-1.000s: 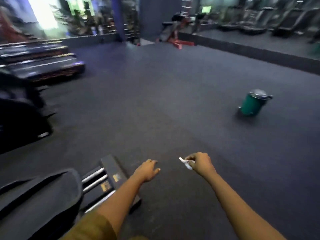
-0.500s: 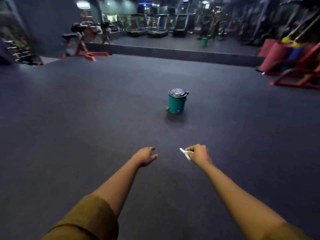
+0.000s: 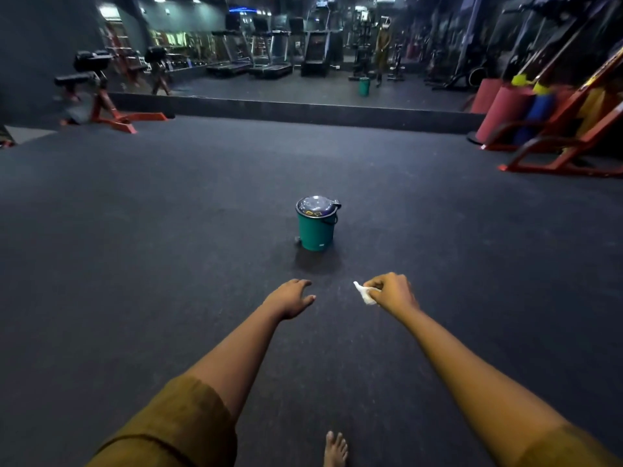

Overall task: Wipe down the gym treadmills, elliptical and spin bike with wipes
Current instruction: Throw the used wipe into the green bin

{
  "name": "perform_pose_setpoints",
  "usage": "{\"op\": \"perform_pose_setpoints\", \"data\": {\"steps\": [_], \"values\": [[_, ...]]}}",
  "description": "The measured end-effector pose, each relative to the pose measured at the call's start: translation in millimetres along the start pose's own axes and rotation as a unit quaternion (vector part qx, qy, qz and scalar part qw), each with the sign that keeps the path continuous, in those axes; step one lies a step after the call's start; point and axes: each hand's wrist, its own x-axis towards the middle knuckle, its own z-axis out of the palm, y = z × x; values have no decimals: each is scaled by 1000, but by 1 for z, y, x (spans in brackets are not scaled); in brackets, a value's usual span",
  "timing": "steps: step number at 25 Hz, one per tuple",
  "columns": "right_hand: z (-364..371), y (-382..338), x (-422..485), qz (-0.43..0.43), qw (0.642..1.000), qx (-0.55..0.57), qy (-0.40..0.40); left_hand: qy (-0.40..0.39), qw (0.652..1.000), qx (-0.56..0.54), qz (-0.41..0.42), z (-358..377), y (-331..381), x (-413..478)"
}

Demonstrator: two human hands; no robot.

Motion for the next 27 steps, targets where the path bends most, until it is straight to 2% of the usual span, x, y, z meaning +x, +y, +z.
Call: {"op": "perform_pose_setpoints", "data": {"steps": [6,13,22,27], "values": [[-11,-29,183,-8,1000,23,1,-2,999,-1,-40,-59,-39,148],[41,-80,388,3,996,56,-63,-8,995,-32,-92,-101,-122,308],[93,-161,631,71,990,100,-65,-44,995,-15,-84,-204,-242,539],[122,-187,757,85,988,114,-59,-68,997,14,-31,-249,-290,672]]}}
